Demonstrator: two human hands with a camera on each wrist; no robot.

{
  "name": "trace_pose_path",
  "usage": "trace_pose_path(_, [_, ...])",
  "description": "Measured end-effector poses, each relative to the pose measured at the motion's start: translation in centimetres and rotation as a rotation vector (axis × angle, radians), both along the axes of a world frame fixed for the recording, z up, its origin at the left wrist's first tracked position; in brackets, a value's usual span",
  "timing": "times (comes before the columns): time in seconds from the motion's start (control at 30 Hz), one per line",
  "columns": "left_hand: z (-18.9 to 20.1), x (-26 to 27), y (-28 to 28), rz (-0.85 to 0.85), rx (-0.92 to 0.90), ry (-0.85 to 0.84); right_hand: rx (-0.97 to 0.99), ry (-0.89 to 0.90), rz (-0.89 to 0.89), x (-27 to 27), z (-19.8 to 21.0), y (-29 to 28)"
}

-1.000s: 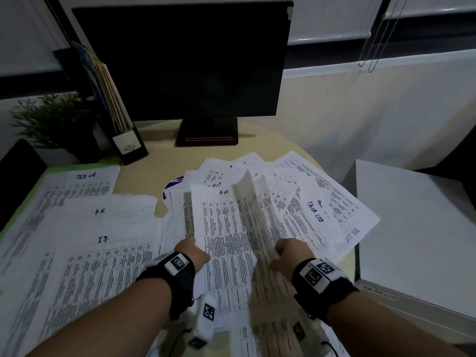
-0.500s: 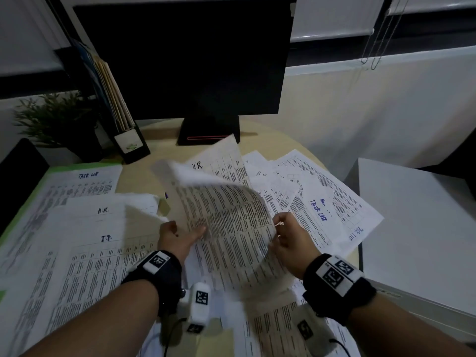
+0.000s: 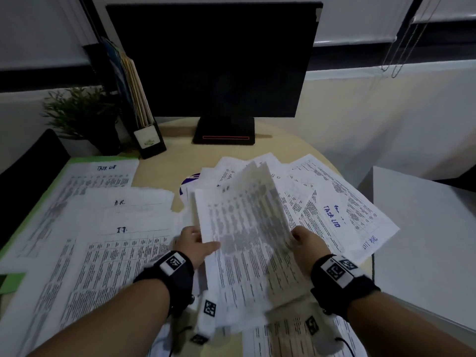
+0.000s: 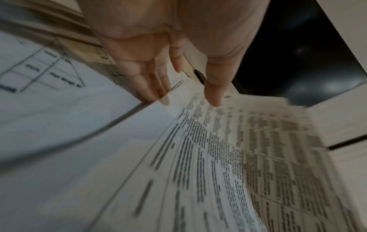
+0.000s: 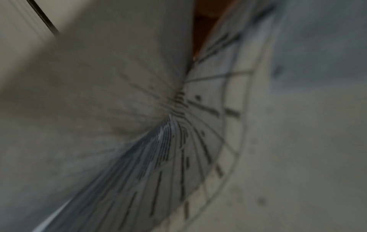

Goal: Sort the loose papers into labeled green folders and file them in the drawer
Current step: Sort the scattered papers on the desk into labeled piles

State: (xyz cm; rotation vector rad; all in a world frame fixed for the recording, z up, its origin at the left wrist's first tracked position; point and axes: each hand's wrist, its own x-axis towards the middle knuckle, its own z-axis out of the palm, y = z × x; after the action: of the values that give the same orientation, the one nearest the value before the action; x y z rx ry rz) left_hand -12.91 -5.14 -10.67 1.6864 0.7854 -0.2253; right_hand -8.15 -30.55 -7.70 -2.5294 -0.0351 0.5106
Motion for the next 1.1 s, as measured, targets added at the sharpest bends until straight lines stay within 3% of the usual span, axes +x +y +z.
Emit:
trace_pose_path(0.07, [0.0, 0.2, 0.2, 0.082, -0.130, 0.004, 0.090, -0.036, -0.025, -0.2, 0.4, -0.3])
trace_pose_path(0.17, [-1.3, 0.3, 1.4, 0.108, -0.139, -0.036, 0.345, 0.060, -0.123, -0.4, 1.3, -0.7])
trace_pose_path(0.33, [1.4, -1.1, 0.8, -0.054, -0.173, -0.078, 0.469, 0.197, -0.155, -1.0, 1.9, -0.8])
trace_pose_path(0.53, [3.8, -2.0, 2.8, -0.100, -0.036, -0.262, 0.468, 0.178, -0.072, -2.4, 3.3, 2.9])
trace_pose_path(0.73, [5.3, -3.4, 10.0, 0.155, 0.170, -0.303, 0.524, 0.066, -0.154, -3.2, 2.6, 9.5])
trace_pose_path(0.9, [2.6, -6.8, 19.2, 0.440, -0.037, -0.191, 0.403, 0.401, -0.119, -4.5, -0.8, 14.7])
trace_pose_path(0.97, [0.5, -8.0, 22.1, 0.492, -0.124, -0.145, 0.376, 0.362, -0.085, -5.6, -0.9, 16.9])
trace_pose_path(1.1, [-2.4, -10.0, 23.9, 0.431, -0.151, -0.134, 0.228, 0.242, -0.017, -7.3, 0.1, 20.8])
